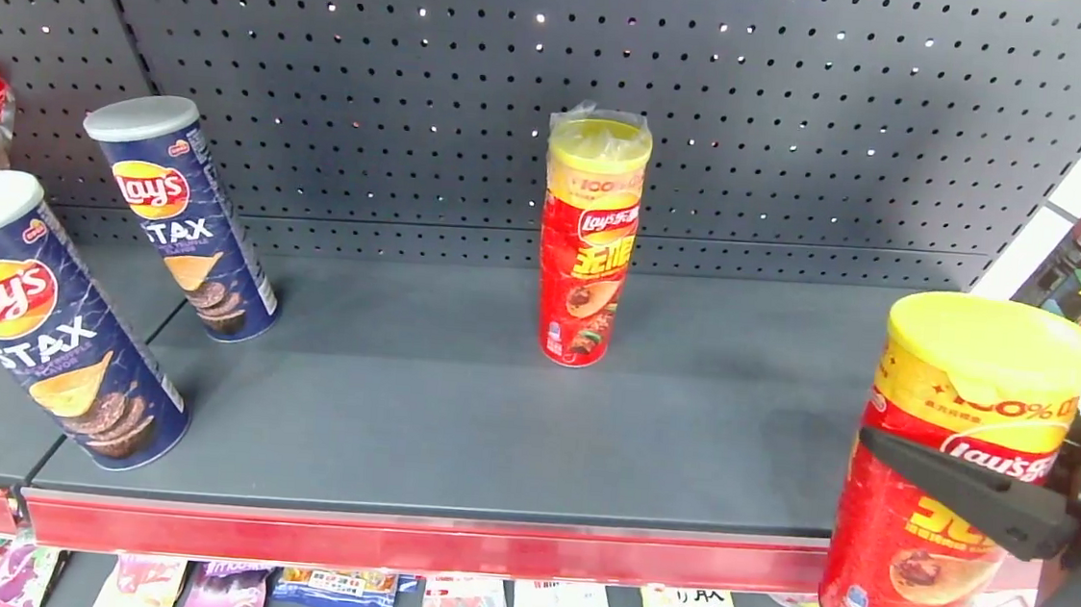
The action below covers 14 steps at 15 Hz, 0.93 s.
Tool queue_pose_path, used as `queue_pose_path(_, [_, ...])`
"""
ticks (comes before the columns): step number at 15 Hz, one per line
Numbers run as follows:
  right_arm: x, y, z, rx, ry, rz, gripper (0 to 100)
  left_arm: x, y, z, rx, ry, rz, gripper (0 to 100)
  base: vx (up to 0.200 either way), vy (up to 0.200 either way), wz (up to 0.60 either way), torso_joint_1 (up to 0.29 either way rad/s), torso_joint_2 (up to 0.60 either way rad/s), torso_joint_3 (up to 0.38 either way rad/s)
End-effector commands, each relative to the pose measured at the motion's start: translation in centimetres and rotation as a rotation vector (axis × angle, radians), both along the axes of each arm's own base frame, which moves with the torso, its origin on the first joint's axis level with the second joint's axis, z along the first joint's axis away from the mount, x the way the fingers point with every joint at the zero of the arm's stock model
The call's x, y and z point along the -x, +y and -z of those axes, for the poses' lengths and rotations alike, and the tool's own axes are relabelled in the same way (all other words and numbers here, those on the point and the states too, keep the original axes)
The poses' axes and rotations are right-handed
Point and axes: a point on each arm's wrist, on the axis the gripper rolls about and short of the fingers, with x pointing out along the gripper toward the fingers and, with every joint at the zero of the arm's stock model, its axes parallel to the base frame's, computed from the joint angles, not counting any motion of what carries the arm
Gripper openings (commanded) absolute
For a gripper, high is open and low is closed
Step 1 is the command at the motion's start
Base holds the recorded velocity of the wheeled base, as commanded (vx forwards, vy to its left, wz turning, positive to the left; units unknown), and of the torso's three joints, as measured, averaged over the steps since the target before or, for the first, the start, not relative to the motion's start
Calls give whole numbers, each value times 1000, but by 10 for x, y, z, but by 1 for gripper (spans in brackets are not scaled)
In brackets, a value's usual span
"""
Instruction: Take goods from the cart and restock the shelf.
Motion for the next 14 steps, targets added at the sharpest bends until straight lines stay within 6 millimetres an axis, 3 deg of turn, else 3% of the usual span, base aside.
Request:
queue_pose_path(1, [12, -7, 0, -16, -28, 5, 0, 0, 0, 0, -2, 0, 3, 100, 0, 0, 0, 0, 0, 0])
queue_pose_path(5, [25, -17, 4, -26, -49, 71, 0, 0, -2, 0, -19, 0, 86, 100, 0, 0, 0, 0, 0, 0])
queue_pose_path(10, [19, -14, -2, -50, -36, 67, 0, 0, -3, -2, -72, -17, 133, 100, 0, 0, 0, 0, 0, 0])
queue_pose_path(11, [16, -11, -8, -56, -45, 64, 0, 1, -3, -71, -12, -97, 205, 100, 0, 0, 0, 0, 0, 0])
queue_pose_path(12, [14, -10, -12, -60, -52, 63, 0, -7, -4, -95, 11, -78, 226, 100, 0, 0, 0, 0, 0, 0])
queue_pose_path(13, [11, -8, -23, -77, -76, 62, 0, -27, -6, -146, 59, -67, 318, 100, 0, 0, 0, 0, 0, 0])
queue_pose_path(14, [10, -7, -25, -82, -81, 62, 0, -36, -7, -153, 59, -41, 380, 100, 0, 0, 0, 0, 0, 0])
